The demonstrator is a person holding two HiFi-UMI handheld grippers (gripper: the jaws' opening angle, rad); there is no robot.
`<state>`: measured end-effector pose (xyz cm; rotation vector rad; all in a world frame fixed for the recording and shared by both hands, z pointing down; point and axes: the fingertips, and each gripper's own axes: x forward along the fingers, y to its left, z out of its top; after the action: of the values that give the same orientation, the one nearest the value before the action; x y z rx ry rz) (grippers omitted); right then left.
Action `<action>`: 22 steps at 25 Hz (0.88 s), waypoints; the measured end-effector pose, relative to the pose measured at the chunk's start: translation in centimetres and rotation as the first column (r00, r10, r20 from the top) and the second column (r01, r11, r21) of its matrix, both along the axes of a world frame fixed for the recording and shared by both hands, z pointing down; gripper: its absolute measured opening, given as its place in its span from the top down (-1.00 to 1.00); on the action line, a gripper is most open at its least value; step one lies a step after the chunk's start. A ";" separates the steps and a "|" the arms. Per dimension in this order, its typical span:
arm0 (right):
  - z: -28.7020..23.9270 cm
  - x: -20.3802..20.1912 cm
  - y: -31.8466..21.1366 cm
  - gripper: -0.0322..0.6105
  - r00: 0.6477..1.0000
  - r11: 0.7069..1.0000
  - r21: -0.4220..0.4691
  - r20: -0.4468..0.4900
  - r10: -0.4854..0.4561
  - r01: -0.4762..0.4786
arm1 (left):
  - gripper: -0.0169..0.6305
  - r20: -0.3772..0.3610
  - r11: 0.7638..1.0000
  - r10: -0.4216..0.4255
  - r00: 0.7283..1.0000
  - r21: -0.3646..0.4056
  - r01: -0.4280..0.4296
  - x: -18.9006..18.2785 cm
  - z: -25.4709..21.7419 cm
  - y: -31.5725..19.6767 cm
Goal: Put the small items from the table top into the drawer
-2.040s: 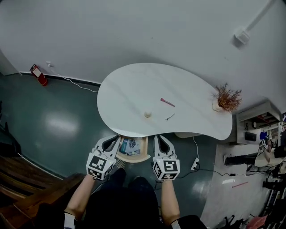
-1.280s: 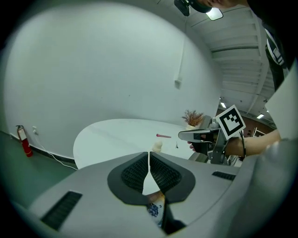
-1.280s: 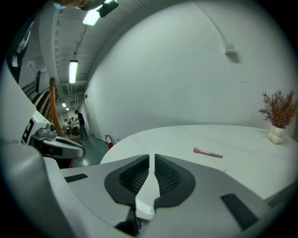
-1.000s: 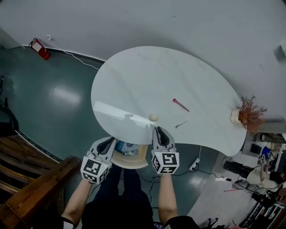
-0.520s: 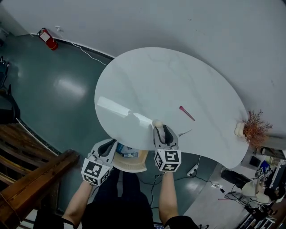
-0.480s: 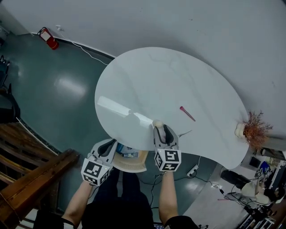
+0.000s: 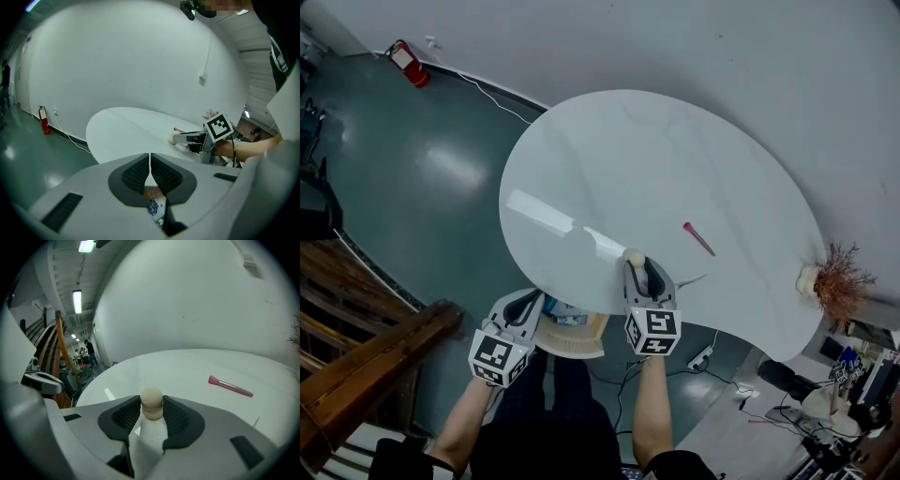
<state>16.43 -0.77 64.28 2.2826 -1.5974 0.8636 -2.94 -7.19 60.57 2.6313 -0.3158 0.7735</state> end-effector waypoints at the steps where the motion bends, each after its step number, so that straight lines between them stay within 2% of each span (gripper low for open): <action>1: 0.1 -0.1 0.0 0.38 1.000 1.000 0.000 0.000 -0.004 0.004 | 0.87 0.001 1.000 -0.003 1.000 -0.001 0.003 -0.1 0.0 0.1; 12: -1.5 0.1 0.7 0.42 1.000 1.000 0.020 -0.003 0.011 -0.011 | 0.87 0.000 1.000 -0.006 1.000 0.022 0.006 -0.4 -1.2 0.5; 22: -5.9 -1.5 2.2 0.43 0.999 0.998 0.070 -0.032 0.010 -0.008 | 0.87 -0.057 0.998 0.018 0.998 0.065 -0.014 -0.4 -4.8 1.4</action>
<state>14.91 1.40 58.38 2.3398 -1.6297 0.7814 -3.35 -5.74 55.81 2.7139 -0.3089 0.7030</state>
